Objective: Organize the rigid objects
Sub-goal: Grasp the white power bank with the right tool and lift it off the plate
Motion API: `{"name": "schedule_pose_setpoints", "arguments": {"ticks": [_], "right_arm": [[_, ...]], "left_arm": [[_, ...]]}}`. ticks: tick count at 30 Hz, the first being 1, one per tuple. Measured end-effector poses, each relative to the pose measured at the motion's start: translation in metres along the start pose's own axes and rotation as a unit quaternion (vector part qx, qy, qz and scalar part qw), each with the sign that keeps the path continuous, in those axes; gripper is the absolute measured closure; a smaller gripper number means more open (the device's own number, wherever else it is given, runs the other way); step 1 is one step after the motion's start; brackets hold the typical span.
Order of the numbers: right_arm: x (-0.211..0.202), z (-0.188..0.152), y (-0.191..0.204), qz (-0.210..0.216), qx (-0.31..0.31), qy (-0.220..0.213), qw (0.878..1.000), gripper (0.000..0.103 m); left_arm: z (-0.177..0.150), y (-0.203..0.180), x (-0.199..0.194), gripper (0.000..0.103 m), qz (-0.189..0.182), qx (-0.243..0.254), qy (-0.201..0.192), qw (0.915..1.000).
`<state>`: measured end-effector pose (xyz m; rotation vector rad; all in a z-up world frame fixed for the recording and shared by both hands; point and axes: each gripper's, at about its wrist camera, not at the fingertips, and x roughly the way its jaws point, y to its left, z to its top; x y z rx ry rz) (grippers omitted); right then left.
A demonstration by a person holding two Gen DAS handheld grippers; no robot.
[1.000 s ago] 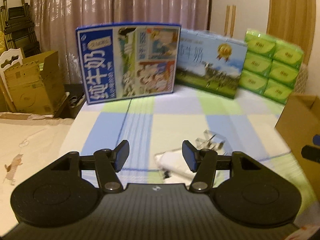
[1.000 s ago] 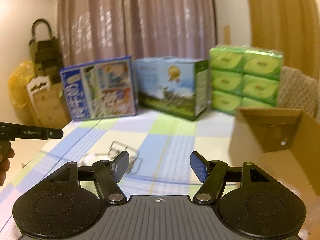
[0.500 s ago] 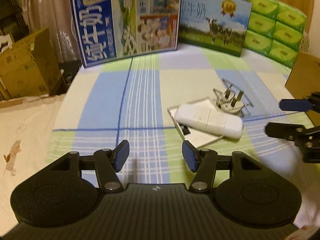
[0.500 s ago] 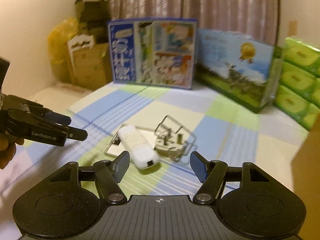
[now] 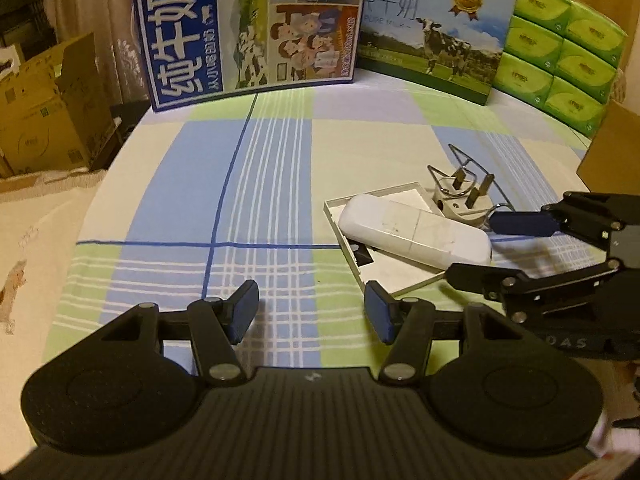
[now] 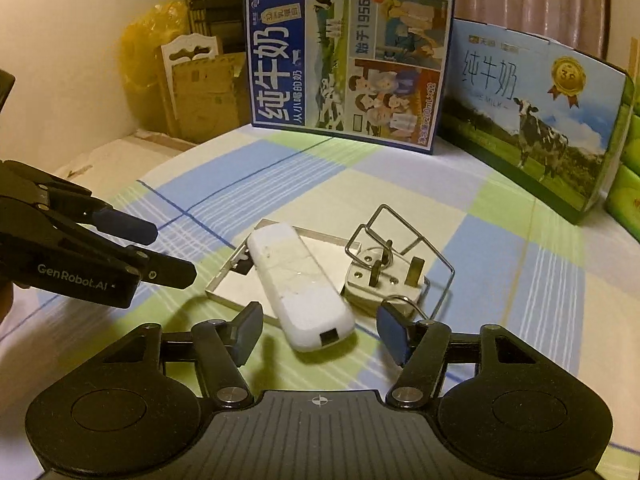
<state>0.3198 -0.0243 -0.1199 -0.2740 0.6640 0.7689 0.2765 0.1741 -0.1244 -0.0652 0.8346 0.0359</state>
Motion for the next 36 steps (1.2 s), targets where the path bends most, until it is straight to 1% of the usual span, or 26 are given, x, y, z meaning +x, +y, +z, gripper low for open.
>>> {"name": "schedule_pose_setpoints", "arguments": {"ticks": [3,6,12,16,19,22,24,29,30,34,36], "right_arm": [[0.008,-0.001,-0.001,0.005,0.0,0.001,1.0,0.05],[0.01,-0.004,-0.002,0.018,0.012,0.0,1.0,0.061],[0.002,-0.005,0.003,0.021,0.017,0.012,1.0,0.066],[-0.008,-0.005,0.008,0.011,0.01,0.012,1.0,0.066],[-0.017,-0.004,0.012,0.002,-0.007,0.013,1.0,0.066],[-0.03,-0.006,0.014,-0.007,-0.022,0.011,1.0,0.066],[-0.038,-0.006,0.013,-0.012,-0.024,0.01,1.0,0.066],[-0.066,-0.01,0.013,-0.021,-0.017,0.006,1.0,0.066],[-0.073,-0.012,0.015,-0.029,-0.018,0.006,0.999,0.066],[-0.097,-0.024,0.016,-0.052,-0.003,0.02,0.998,0.066],[-0.108,-0.032,0.015,-0.07,0.01,0.034,0.997,0.066]], "left_arm": [[0.001,0.001,0.003,0.05,-0.007,-0.015,-0.001,0.9999],[0.003,-0.001,0.006,0.05,-0.015,-0.027,0.0,0.9995],[0.011,-0.007,0.015,0.05,-0.018,-0.046,-0.003,0.9988],[0.015,-0.012,0.026,0.05,-0.011,-0.04,0.005,0.9991],[0.014,-0.02,0.029,0.049,0.0,-0.014,0.009,0.9999],[0.009,-0.026,0.024,0.05,-0.01,0.008,0.015,0.9998],[0.003,-0.029,0.019,0.049,-0.011,0.032,0.017,0.9993],[-0.015,-0.03,-0.002,0.049,-0.027,0.062,0.033,0.9972],[-0.02,-0.031,-0.007,0.049,-0.03,0.071,0.035,0.9964],[-0.036,-0.033,-0.025,0.05,-0.033,0.097,0.039,0.994],[-0.042,-0.031,-0.034,0.05,-0.025,0.1,0.04,0.9939]]}}
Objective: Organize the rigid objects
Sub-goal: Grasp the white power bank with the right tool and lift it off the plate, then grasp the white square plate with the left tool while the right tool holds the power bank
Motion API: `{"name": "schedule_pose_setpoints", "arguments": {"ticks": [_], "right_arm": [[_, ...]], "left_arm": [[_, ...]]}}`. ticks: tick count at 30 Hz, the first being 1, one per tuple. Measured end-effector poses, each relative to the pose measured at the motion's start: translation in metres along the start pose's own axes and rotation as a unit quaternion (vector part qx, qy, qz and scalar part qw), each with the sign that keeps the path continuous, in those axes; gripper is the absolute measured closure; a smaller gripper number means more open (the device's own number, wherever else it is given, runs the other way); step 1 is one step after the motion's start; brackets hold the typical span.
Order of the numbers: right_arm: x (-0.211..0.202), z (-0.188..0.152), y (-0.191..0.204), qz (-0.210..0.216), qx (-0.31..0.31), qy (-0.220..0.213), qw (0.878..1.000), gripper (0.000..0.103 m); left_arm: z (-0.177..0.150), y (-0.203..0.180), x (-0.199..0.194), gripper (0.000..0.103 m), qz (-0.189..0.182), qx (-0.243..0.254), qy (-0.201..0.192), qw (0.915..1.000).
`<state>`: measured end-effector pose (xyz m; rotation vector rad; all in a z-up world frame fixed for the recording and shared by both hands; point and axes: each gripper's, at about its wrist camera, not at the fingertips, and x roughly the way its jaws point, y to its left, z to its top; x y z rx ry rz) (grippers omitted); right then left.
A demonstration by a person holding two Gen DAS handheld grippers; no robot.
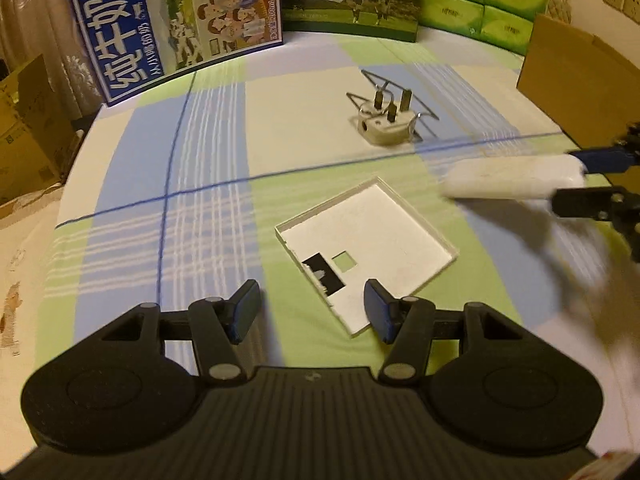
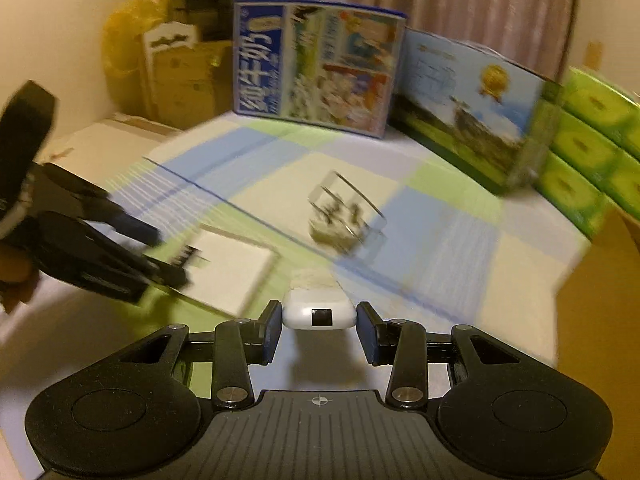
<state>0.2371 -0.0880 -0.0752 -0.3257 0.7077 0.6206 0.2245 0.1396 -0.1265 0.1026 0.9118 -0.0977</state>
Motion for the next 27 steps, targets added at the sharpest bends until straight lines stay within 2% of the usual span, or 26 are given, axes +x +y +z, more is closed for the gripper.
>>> {"name": "schedule_pose_setpoints", "arguments": {"ticks": [3,7,8,10,12,14,17,20,21,24,26,27], "right_arm": [[-0.01,-0.017,-0.005,-0.009,0.029,0.034,0.999,0.066],[-0.014,-0.038,-0.01,0.035,0.072,0.086,0.993,0.065],[-0.014,-0.038,-0.009,0.036,0.071,0.085,0.993,0.064],[-0.014,-0.036,-0.009,0.021,0.058,0.068,0.996,0.048],[-0.012,-0.033,-0.011,0.009,0.055,0.052,0.997,0.043],[-0.007,-0.032,-0.013,0.022,0.066,0.045,0.997,0.043],[0.009,-0.027,-0.013,0.045,0.075,0.052,0.995,0.043],[0.021,-0.027,-0.008,0.035,0.06,0.065,0.995,0.044],[0.024,-0.027,-0.006,0.035,0.055,0.069,0.996,0.047],[0.024,-0.027,-0.003,0.03,0.032,0.072,0.996,0.063],[0.024,-0.026,-0.005,0.022,0.033,0.078,0.996,0.064],[0.024,-0.025,-0.007,0.012,0.035,0.08,0.996,0.065]], "left_arm": [[-0.008,0.001,-0.011,0.051,0.005,-0.018,0.006,0.9998],[-0.01,-0.004,-0.027,0.05,-0.008,-0.03,-0.011,0.9995],[-0.009,-0.006,-0.029,0.05,-0.011,-0.032,-0.015,0.9993],[-0.005,-0.008,-0.029,0.049,-0.015,-0.038,-0.02,0.999],[-0.003,-0.007,-0.027,0.047,-0.014,-0.05,-0.021,0.9984],[0.0,-0.005,-0.022,0.044,-0.013,-0.066,-0.018,0.9975],[0.004,-0.001,-0.016,0.044,-0.014,-0.087,-0.013,0.9961],[0.005,-0.002,-0.012,0.044,-0.019,-0.087,-0.01,0.996],[0.005,-0.003,-0.01,0.044,-0.021,-0.087,-0.008,0.996],[0.005,-0.003,-0.003,0.04,-0.028,-0.099,-0.002,0.9947],[0.006,-0.003,0.003,0.038,-0.031,-0.113,0.005,0.9931],[0.007,-0.004,0.006,0.033,-0.031,-0.119,0.003,0.9924]]}}
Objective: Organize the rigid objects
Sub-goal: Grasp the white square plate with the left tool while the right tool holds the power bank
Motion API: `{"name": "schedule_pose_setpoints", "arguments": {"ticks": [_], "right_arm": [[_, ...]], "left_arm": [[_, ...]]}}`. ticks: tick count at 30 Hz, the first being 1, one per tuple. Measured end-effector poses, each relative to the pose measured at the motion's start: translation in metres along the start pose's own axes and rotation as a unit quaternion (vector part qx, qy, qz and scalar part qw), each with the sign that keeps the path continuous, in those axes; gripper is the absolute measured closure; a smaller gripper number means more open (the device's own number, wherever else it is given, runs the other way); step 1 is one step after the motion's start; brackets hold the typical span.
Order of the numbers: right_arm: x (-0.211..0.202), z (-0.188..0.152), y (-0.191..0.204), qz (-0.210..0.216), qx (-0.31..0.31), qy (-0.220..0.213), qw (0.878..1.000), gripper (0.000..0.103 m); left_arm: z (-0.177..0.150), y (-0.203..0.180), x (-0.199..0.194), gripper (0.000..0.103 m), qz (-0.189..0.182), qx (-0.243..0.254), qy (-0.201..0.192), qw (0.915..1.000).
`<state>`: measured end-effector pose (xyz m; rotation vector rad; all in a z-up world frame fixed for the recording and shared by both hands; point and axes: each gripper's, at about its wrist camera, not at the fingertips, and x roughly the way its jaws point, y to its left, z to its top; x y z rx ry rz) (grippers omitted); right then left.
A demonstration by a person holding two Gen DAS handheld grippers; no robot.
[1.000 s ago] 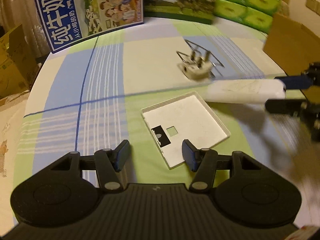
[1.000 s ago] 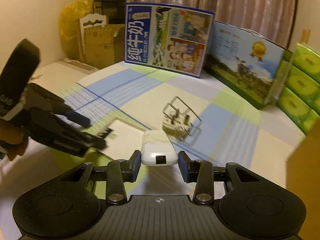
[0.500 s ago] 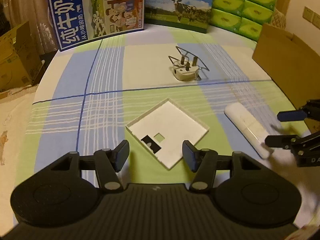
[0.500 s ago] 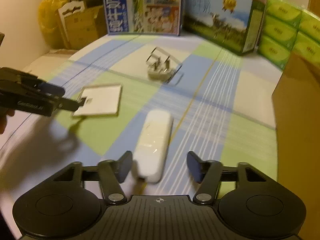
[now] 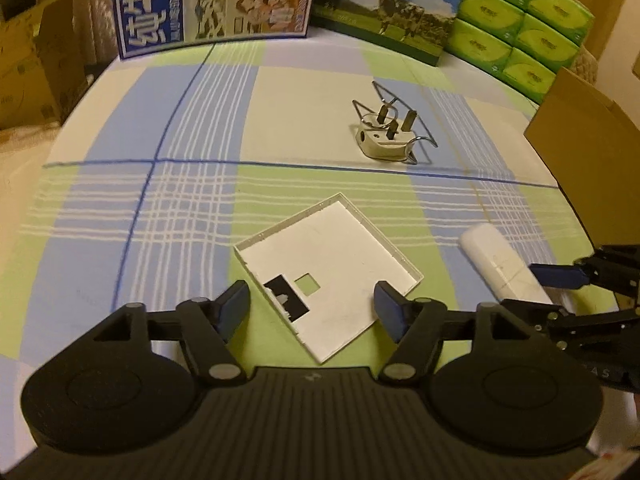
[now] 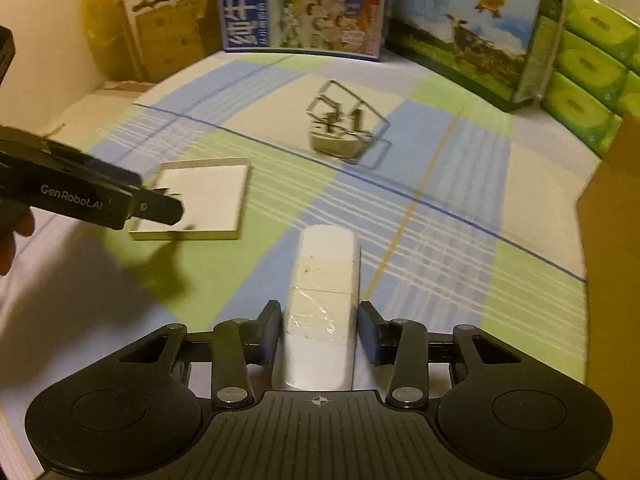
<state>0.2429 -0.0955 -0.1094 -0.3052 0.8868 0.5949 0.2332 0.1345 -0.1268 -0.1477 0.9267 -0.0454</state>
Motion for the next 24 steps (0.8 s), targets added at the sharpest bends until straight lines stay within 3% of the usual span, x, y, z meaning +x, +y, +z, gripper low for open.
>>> {"name": "schedule_pose_setpoints", "arguments": {"ticks": [5,9,17,24], "right_arm": [[-0.001,0.001,-0.016,-0.027,0.029,0.009,0.999,0.065],[-0.002,0.002,-0.023,-0.024,0.046,0.013,0.999,0.065],[-0.005,0.002,-0.03,-0.048,0.057,0.025,0.997,0.065],[-0.008,0.0,-0.035,-0.048,0.063,0.027,0.996,0.065]], "left_arm": [[0.01,-0.003,0.008,0.026,-0.019,-0.041,-0.007,0.9989],[0.017,-0.01,0.016,0.021,-0.036,-0.054,-0.011,0.9978],[0.018,-0.042,0.031,0.016,-0.009,0.01,-0.023,0.9996],[0.011,-0.067,0.041,0.013,0.015,0.083,-0.026,0.9961]]}}
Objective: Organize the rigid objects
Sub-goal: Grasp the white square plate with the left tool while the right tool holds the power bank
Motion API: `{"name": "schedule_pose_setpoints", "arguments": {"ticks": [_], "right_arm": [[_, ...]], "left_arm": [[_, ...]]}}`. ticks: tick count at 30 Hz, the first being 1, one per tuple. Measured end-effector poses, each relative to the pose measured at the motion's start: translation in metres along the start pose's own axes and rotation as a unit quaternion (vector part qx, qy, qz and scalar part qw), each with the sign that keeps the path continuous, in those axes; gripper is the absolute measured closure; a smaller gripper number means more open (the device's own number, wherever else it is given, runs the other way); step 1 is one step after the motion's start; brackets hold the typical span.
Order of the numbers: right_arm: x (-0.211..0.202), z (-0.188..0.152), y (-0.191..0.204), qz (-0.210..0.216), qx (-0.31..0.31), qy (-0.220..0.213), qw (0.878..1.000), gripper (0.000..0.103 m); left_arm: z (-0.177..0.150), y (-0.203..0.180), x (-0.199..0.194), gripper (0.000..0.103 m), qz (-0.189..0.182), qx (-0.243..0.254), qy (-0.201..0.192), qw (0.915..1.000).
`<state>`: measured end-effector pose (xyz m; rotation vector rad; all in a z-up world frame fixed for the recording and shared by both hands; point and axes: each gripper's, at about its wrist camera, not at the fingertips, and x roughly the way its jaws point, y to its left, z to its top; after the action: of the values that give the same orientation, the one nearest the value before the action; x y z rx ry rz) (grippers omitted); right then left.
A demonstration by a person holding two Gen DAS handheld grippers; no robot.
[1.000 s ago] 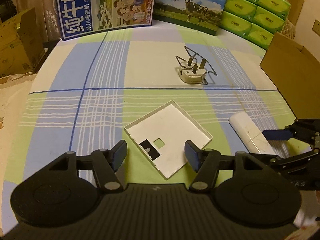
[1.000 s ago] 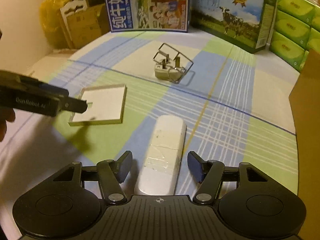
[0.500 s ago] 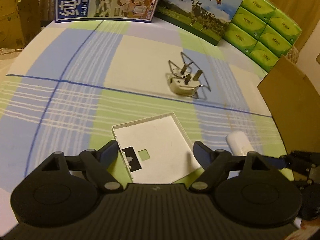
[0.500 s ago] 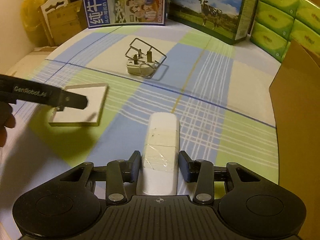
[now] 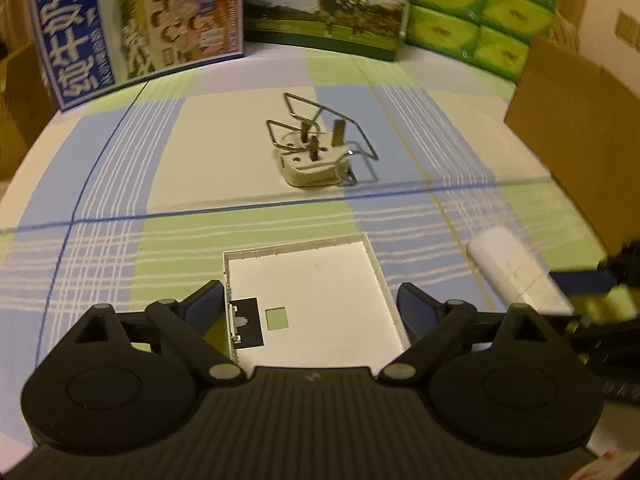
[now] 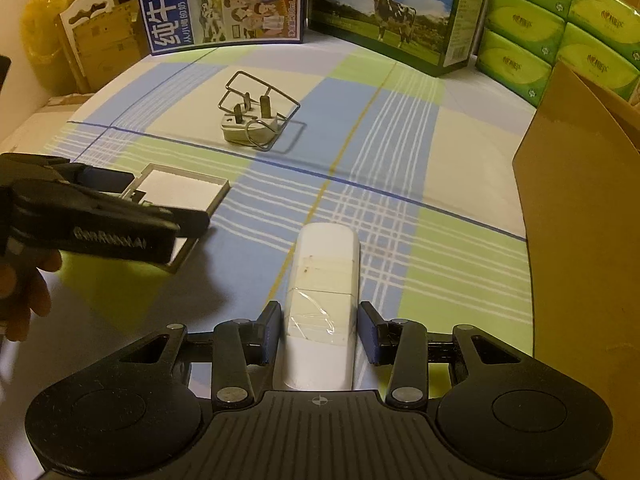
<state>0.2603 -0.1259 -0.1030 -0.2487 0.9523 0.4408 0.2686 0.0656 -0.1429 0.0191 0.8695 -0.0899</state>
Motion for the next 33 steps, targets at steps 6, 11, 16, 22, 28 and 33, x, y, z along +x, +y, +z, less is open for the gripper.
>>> {"name": "schedule_pose_setpoints", "arguments": {"ticks": [6,11,16,22,28,33], "right_arm": [[0.001,0.0,-0.008,0.0,0.008,0.002,1.0,0.064],[0.001,0.001,-0.014,0.009,0.029,0.004,1.0,0.065],[0.002,0.0,-0.014,0.002,0.027,0.0,1.0,0.061],[0.002,0.001,-0.019,0.005,0.049,-0.007,0.999,0.054],[0.003,0.0,-0.015,-0.001,0.043,-0.012,0.999,0.051],[0.004,0.0,-0.012,-0.004,0.04,-0.018,0.999,0.051]], "left_arm": [[-0.008,0.008,-0.01,0.013,-0.016,0.033,0.016,0.9992],[-0.009,0.014,-0.01,0.013,-0.008,0.024,0.012,0.9996],[-0.007,0.01,-0.005,0.013,-0.005,0.025,-0.001,0.9997],[-0.008,0.01,-0.004,0.014,-0.006,0.027,-0.007,0.9996],[-0.007,0.009,-0.006,0.018,-0.008,0.028,-0.002,0.9996],[-0.007,0.009,-0.007,0.018,-0.009,0.028,0.003,0.9996]]}}
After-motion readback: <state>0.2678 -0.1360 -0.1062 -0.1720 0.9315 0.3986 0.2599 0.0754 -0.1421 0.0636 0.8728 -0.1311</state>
